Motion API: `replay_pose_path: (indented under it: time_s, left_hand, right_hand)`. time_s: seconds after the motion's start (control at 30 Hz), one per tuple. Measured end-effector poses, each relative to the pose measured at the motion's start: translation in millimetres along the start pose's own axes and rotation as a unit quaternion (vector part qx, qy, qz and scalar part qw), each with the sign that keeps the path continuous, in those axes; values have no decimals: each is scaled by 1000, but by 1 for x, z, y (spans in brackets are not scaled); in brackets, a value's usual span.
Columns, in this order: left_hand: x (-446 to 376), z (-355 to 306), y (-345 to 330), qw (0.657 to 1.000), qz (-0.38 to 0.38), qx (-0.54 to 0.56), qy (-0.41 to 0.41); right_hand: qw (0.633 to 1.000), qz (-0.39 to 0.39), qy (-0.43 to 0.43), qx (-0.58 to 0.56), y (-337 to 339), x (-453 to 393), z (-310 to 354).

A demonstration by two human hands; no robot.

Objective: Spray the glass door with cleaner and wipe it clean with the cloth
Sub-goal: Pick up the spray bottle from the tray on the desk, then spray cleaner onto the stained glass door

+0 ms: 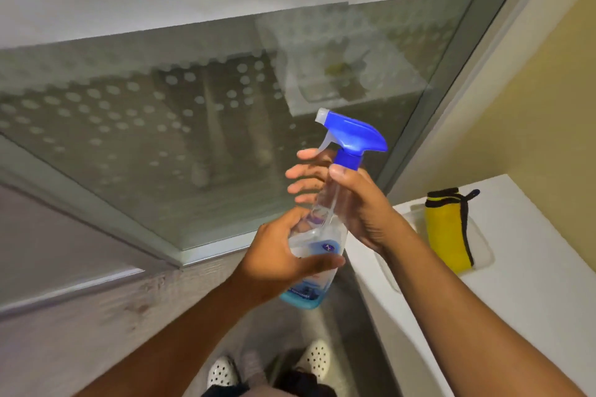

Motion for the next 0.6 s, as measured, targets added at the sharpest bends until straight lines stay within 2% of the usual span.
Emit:
replay_pose_path:
  time_s: [0.13, 0.3, 0.47, 0.6]
  left_hand:
    - [33, 20, 43, 999, -36, -6, 31]
    - [86, 40, 102, 992, -117, 7, 38]
    - [151, 69, 159, 985, -158, 65, 29]
    - [218, 86, 211, 978, -201, 62, 11]
  right_hand:
    - [994, 93, -41, -38, -60, -34, -25]
    - [985, 130, -93, -58, -139, -59, -54]
    - [979, 165, -106, -47, -237, -74, -84]
    - [972, 200, -118, -41, -326, -78, -114]
Point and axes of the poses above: each hand's wrist, its own x-axis away from the middle knuckle, its own y-axis out of the back of the hand, z = x × y, the point moved 6 cm from there along -x, towards the middle knuckle, and after that the axes turned 6 degrees about z, right-handed, at the moved point
